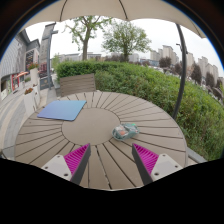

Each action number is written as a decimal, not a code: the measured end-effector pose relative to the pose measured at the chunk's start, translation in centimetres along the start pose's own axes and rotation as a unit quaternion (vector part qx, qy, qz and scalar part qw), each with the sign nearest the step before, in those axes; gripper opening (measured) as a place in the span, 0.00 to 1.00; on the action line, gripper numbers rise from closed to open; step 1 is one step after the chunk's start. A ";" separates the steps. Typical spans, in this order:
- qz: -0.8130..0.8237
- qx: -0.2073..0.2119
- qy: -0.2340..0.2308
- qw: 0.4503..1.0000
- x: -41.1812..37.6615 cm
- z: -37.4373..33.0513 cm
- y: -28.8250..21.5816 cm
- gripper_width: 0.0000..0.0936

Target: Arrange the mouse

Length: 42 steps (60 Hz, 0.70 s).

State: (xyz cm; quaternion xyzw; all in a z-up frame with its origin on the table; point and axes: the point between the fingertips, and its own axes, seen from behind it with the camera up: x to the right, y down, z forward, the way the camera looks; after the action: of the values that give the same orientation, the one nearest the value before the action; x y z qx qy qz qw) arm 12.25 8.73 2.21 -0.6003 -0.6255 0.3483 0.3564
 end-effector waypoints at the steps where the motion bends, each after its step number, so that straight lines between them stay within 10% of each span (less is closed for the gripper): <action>1: 0.001 -0.002 0.001 1.000 0.1 0.5 0.1 0.91; 42: 0.027 -0.045 -0.014 0.999 2.5 14.0 -4.1 0.92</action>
State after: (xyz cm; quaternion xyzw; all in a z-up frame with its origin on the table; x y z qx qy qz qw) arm -1.93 10.92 -1.24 -0.6275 -0.6287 0.3376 0.3112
